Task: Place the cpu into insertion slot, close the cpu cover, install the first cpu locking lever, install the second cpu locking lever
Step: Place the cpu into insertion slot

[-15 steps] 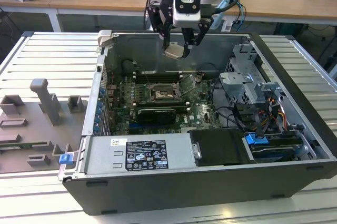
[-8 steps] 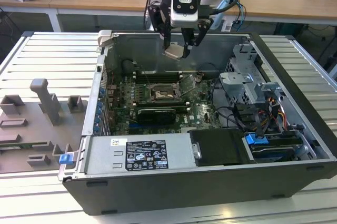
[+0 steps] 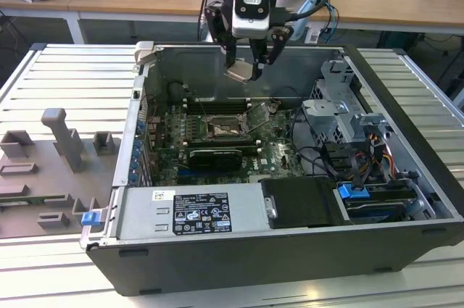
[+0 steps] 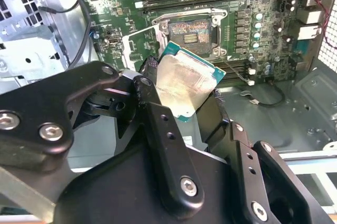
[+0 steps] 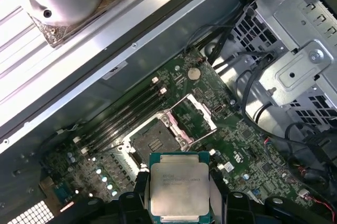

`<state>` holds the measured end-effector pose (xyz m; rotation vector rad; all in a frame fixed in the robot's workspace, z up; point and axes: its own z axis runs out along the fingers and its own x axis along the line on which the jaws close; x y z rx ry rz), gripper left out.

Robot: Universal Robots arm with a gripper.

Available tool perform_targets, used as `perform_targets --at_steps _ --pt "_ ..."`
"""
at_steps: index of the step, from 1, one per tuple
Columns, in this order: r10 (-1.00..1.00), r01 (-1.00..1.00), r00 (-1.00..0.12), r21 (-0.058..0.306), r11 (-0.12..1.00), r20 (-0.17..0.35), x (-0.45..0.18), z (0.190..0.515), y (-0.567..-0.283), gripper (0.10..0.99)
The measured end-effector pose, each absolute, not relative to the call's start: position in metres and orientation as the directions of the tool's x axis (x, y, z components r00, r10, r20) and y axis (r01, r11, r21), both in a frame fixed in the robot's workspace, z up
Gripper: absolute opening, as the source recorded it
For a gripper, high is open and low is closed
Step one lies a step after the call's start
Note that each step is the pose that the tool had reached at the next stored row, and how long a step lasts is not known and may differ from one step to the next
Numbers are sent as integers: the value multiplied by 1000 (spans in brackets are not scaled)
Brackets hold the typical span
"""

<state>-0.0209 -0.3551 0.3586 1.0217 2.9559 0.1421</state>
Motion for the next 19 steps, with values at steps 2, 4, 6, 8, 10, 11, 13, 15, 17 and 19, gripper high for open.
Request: perform_targets --at_steps 2,4,6,8,10,11,13,15,17,19 --pt "625 624 -780 89 776 19 -21 359 -355 541" --pt "641 640 -768 89 764 19 -21 358 -355 541" --pt "666 665 -745 89 741 19 -21 358 -355 541" --pt "691 690 -722 89 718 19 -21 357 -355 541" --pt "728 727 -685 89 681 19 -21 356 -355 541" --pt "742 741 -670 89 666 19 -21 356 -355 541" --pt "762 760 -647 89 644 19 -21 355 -355 541" --pt "804 802 -594 89 591 19 -21 354 -355 541" --pt "818 816 -574 89 571 19 -21 354 -355 541" --pt "836 834 -548 89 545 19 -21 353 -355 541"
